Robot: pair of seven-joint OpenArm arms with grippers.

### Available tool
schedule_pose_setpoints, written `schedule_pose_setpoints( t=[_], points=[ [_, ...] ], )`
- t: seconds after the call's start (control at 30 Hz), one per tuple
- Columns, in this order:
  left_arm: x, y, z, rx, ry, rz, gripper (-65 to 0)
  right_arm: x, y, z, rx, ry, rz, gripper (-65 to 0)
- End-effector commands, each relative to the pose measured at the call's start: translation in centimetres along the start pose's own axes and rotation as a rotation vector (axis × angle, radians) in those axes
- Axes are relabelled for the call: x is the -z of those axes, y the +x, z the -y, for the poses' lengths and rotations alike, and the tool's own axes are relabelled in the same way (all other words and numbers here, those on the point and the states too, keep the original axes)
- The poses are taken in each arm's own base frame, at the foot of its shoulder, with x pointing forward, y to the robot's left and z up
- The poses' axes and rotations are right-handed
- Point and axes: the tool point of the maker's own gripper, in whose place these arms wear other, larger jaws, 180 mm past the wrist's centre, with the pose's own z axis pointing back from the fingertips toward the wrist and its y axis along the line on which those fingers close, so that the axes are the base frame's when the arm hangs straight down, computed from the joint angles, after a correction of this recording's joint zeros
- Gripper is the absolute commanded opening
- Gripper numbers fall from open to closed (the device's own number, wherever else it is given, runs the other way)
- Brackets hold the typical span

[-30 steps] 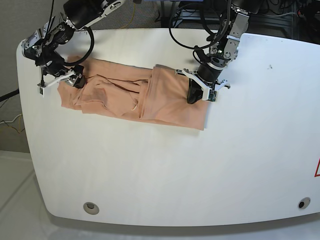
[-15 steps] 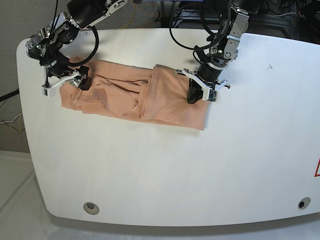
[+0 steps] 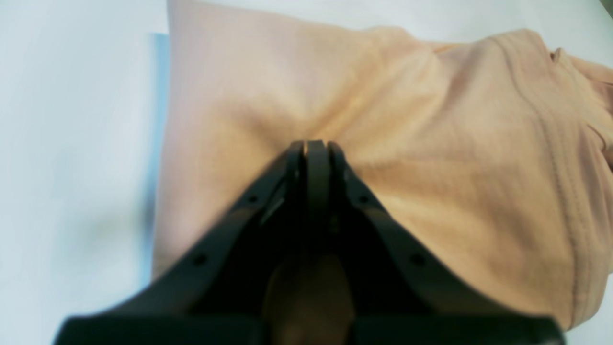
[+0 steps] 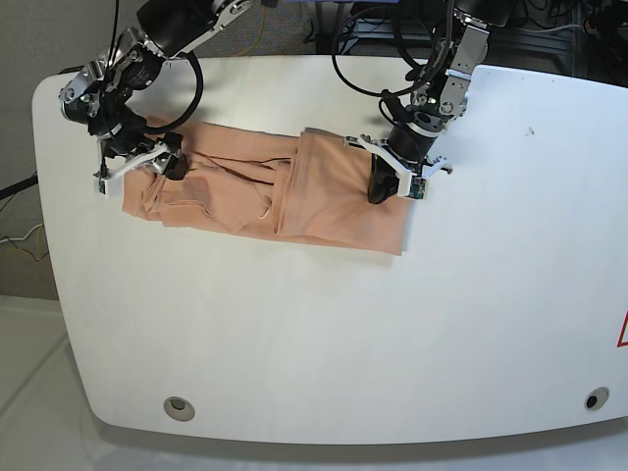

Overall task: Fold the T-shirt properly
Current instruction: 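Lower the right gripper onto the strip end and grasp it, then lift and fold the grasped end over toward the left gripper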

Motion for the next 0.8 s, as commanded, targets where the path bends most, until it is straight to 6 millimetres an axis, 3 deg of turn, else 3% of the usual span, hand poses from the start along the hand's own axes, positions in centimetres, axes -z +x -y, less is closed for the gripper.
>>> schedule_pose_setpoints(
  t=[0.0,0.2,0.5,0.77],
  points=[
    [-1.2,-5.4,-2.1,0.014,0.084,-0.220,-64.6,-0.2,0.8,-0.1,-0.014,-0.003,0.022,-33.0],
    [-1.2,-5.4,-2.1,0.014,0.084,-0.220,-64.6,-0.1,0.8,-0.3,-0.017,0.003,0.020,-62.7],
    [-1.4,-5.6,-2.1,0.012,0.084,-0.223,-64.6,1.2,0.9,-2.4,-0.088,0.060,-0.017,-65.0],
    [-1.4,-5.6,-2.1,0.012,0.084,-0.223,-64.6,-0.3,2.7,-4.0,-0.141,0.044,0.052,-65.0]
  ],
)
